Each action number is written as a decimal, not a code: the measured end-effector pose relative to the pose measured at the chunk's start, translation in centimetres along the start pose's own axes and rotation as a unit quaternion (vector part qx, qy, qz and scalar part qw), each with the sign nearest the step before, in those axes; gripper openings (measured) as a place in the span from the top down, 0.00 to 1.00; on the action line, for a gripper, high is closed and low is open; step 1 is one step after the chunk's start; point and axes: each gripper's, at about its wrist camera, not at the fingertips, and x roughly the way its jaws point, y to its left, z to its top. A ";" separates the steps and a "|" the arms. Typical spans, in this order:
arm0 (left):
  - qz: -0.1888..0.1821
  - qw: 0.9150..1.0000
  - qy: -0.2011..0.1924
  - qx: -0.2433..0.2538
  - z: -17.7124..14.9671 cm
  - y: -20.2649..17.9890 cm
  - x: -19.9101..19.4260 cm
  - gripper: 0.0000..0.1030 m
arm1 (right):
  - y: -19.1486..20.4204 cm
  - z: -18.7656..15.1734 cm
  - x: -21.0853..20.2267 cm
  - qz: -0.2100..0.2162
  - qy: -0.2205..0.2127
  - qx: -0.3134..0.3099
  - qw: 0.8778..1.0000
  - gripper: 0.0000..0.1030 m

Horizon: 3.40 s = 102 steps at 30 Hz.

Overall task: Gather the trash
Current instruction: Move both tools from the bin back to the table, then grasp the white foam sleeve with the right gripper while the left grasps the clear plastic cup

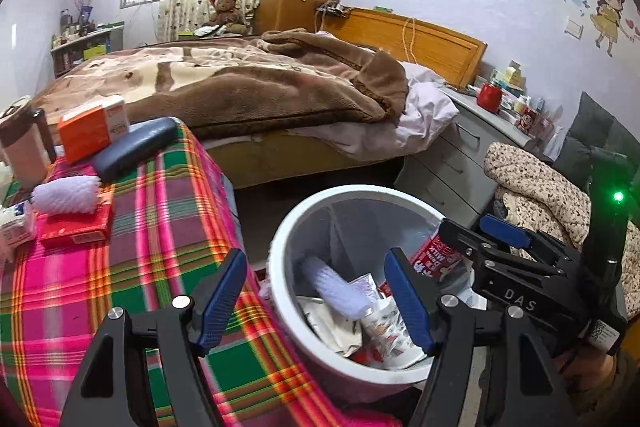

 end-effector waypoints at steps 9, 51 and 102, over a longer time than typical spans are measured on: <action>0.035 0.999 -0.024 -0.016 -0.4 3.2 -3.0 0.31 | 3.1 0.5 -0.8 0.027 -0.023 -0.012 0.999 0.33; 0.209 0.964 -0.036 -0.161 -2.5 31.8 -9.3 0.31 | 23.8 4.8 8.2 0.221 -0.009 -0.216 0.951 0.27; 0.176 0.968 0.031 -0.179 -3.4 37.9 -3.3 0.71 | 30.8 3.8 14.2 0.240 0.083 -0.257 0.933 0.75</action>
